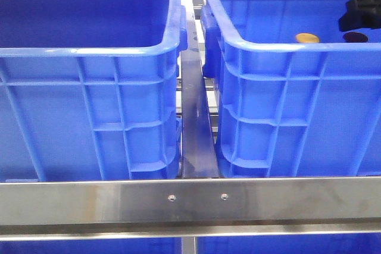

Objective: Pick red and yellow buttons and place in box
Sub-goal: 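Lower the red button beside the yellow one and open the right gripper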

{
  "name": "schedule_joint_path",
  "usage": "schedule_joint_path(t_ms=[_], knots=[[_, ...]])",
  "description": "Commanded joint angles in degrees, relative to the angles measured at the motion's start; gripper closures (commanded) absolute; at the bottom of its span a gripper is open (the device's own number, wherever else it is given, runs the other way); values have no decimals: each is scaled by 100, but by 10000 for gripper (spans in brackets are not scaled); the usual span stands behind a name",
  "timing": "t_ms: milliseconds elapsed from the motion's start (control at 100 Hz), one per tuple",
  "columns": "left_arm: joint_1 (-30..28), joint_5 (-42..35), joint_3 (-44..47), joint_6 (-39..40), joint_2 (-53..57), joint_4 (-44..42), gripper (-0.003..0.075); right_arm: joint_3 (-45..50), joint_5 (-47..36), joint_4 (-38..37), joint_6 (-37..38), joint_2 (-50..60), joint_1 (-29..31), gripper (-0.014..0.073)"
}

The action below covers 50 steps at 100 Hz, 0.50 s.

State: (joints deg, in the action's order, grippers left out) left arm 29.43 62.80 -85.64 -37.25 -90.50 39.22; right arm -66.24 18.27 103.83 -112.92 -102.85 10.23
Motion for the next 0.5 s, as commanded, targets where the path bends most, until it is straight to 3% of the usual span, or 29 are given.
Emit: schedule_joint_path(t_ms=[0,160,340,490], knots=[[44,-103,-180,7,225,286,69,103,159,602,-33,620,48,88],[44,-103,-180,7,225,286,69,702,159,602,-33,1332,48,132],[44,-137,-180,7,225,277,113,1471,169,602,-16,2236,48,393],[44,-137,-180,7,225,277,265,2098,169,602,-16,3071,48,562]])
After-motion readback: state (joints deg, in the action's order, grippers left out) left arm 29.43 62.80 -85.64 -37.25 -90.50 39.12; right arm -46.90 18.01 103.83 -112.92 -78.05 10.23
